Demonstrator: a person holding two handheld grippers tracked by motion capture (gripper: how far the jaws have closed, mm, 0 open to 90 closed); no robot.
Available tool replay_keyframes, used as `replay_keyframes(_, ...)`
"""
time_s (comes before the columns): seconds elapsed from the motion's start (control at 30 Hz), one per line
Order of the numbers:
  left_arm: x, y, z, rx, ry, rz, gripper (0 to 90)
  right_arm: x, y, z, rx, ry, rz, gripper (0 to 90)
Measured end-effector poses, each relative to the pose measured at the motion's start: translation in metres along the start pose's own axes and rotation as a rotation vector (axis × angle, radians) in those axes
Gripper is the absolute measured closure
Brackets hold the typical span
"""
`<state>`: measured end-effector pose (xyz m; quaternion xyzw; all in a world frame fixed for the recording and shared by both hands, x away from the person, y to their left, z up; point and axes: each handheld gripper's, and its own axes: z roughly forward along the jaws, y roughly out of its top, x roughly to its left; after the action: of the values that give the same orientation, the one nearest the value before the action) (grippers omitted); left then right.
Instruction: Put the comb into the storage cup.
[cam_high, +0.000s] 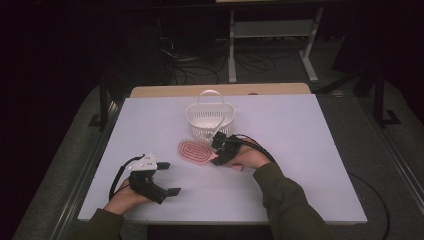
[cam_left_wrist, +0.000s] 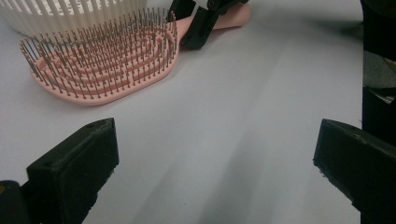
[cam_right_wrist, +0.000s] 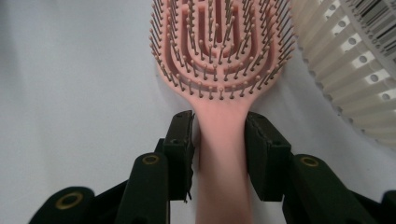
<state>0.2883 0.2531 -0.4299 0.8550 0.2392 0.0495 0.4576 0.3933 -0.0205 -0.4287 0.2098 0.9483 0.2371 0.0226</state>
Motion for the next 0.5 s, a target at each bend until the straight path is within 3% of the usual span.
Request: replay_keyframes(0.5, -0.0001, -0.0002, 0.0004, 0.000, 0.001, -0.001, 0.0, 0.0019, 0.0031, 0.0008, 0.025, -0.021, -0.008, 68.3)
